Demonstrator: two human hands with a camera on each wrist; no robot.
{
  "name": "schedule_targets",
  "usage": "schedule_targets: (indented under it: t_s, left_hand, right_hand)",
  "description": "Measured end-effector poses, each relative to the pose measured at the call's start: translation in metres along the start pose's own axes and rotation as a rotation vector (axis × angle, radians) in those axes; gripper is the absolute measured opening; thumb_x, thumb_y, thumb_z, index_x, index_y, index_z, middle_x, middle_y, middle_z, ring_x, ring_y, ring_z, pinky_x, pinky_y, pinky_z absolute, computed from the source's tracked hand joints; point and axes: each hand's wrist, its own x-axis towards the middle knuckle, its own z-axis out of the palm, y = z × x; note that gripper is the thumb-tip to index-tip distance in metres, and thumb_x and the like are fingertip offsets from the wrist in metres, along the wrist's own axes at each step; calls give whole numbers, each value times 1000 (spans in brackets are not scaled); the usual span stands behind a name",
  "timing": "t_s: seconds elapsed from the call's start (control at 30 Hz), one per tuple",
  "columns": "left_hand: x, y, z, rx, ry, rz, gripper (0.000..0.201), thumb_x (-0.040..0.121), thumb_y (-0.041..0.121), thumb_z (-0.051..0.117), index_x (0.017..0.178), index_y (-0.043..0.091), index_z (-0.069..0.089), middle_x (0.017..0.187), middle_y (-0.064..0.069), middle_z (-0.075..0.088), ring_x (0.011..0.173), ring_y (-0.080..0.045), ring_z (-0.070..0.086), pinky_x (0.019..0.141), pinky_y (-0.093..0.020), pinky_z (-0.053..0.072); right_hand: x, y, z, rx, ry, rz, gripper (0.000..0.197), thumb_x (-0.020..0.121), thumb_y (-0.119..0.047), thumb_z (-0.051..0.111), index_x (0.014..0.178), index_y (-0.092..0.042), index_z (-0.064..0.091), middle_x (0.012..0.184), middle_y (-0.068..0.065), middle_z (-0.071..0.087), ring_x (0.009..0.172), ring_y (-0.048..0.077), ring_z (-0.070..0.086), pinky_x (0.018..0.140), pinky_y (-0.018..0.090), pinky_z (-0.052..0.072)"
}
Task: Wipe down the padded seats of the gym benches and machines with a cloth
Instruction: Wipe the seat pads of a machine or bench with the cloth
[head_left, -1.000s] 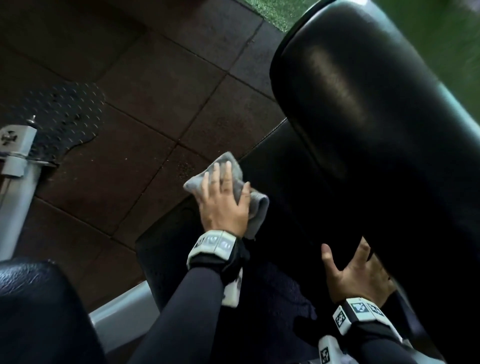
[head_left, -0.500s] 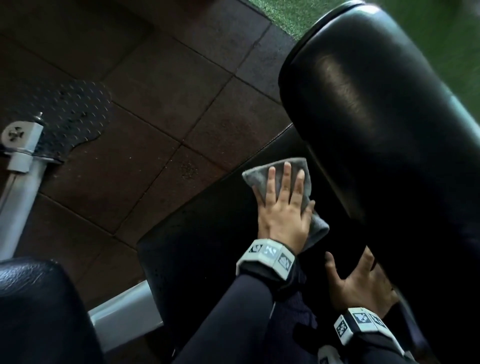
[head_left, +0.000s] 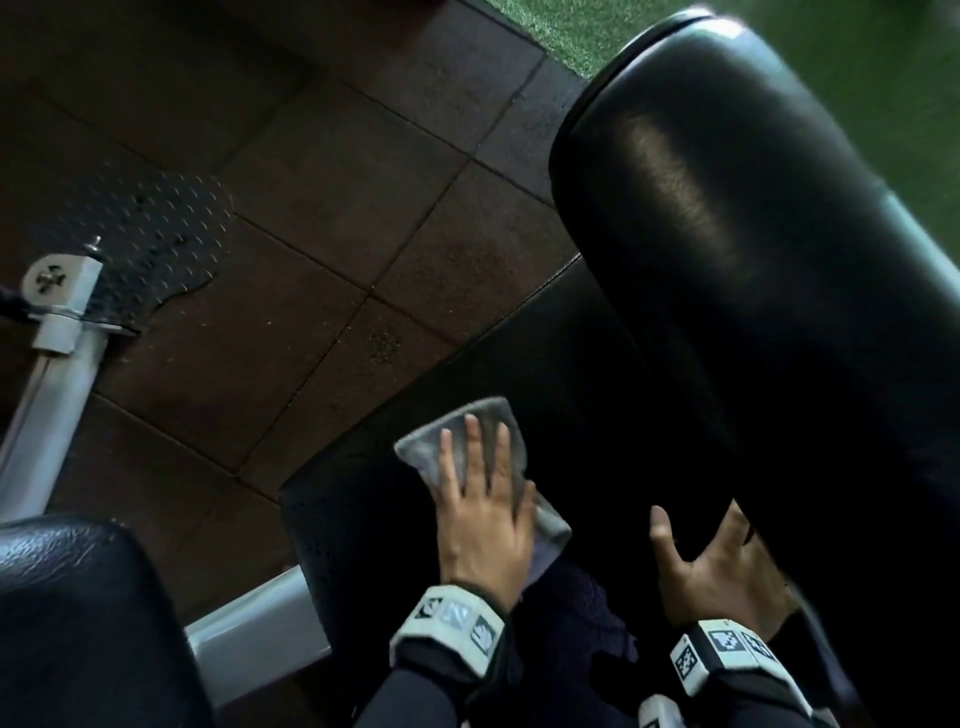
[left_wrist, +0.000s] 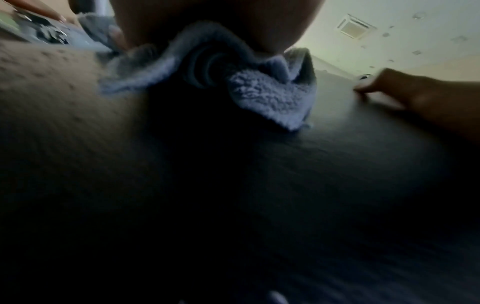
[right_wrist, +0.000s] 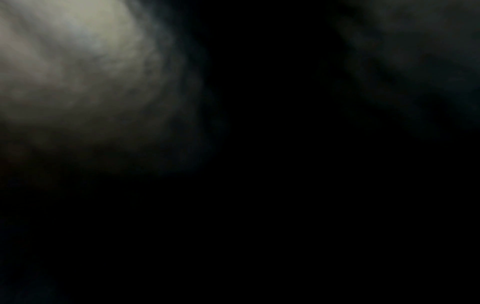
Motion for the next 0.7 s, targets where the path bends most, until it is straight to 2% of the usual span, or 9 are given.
schedule_targets:
  t_s: [0.03, 0.13, 0.2, 0.27, 0.37, 0.43, 0.5, 0.6, 0.7]
  left_hand:
    - [-7, 7, 4, -62, -9, 6, 69, 98, 50, -9, 153, 10, 1, 159, -20, -6, 145, -41, -9, 113, -63, 15]
    - [-1, 31, 7, -87, 125, 56, 64, 100, 53, 12, 153, 17, 5, 160, -14, 9, 147, -38, 3, 105, -65, 29]
    - [15, 45, -1, -58, 178, 121, 65, 99, 55, 19, 153, 20, 8, 160, -10, 10, 147, -37, 5, 106, -65, 28]
    - [38, 52, -11, -27, 186, 158, 69, 95, 57, 27, 153, 23, 12, 161, -7, 11, 147, -34, 6, 109, -64, 24]
    - [68, 52, -28, 24, 211, 172, 66, 92, 59, 27, 150, 31, 10, 161, 1, 10, 148, -27, 3, 114, -60, 17]
    - [81, 40, -35, 18, 236, 159, 65, 92, 59, 25, 149, 34, 8, 161, 4, 7, 148, -25, 0, 116, -57, 13]
    - [87, 23, -39, -24, 265, 94, 66, 92, 57, 26, 151, 32, 11, 161, 1, 10, 148, -29, 4, 115, -57, 16]
    - [79, -2, -35, -130, 337, -23, 64, 93, 49, 32, 151, 23, 23, 158, -10, 22, 144, -37, 17, 111, -60, 24]
    - [50, -7, -19, -131, 429, 4, 60, 93, 37, 41, 147, 13, 35, 154, -16, 28, 141, -40, 23, 108, -61, 28]
  right_hand:
    - [0, 1, 0, -5, 2, -1, 67, 94, -41, 45, 147, -9, 22, 150, 17, 30, 135, 28, 30, 87, 25, 18]
    - [-3, -1, 0, -27, 28, -21, 65, 94, -41, 48, 145, -6, 29, 146, 19, 35, 133, 29, 35, 83, 26, 17]
    - [-5, 0, 3, -36, 60, -44, 79, 88, -54, 53, 144, -5, 29, 147, 19, 35, 133, 29, 34, 86, 24, 16]
    - [-8, -2, 4, -28, 89, -69, 89, 76, -59, 46, 144, -4, 29, 146, 20, 35, 133, 30, 34, 86, 22, 17]
    - [-4, -1, 1, -23, 21, 5, 70, 93, -46, 50, 145, -6, 27, 146, 20, 36, 133, 30, 35, 83, 26, 19]
    - [-2, -2, 0, -33, -19, 26, 67, 94, -44, 44, 147, -8, 24, 147, 19, 34, 133, 30, 35, 85, 26, 21]
    - [-3, -2, 0, -56, -17, 27, 69, 94, -46, 42, 148, -10, 20, 149, 18, 32, 134, 29, 34, 93, 27, 23]
    - [-3, -1, 2, -93, 14, 29, 72, 93, -49, 41, 150, -13, 14, 150, 17, 29, 134, 30, 33, 99, 30, 25]
    - [0, 4, 5, -131, 62, 15, 73, 92, -52, 41, 150, -17, 14, 149, 16, 31, 132, 32, 35, 102, 35, 26]
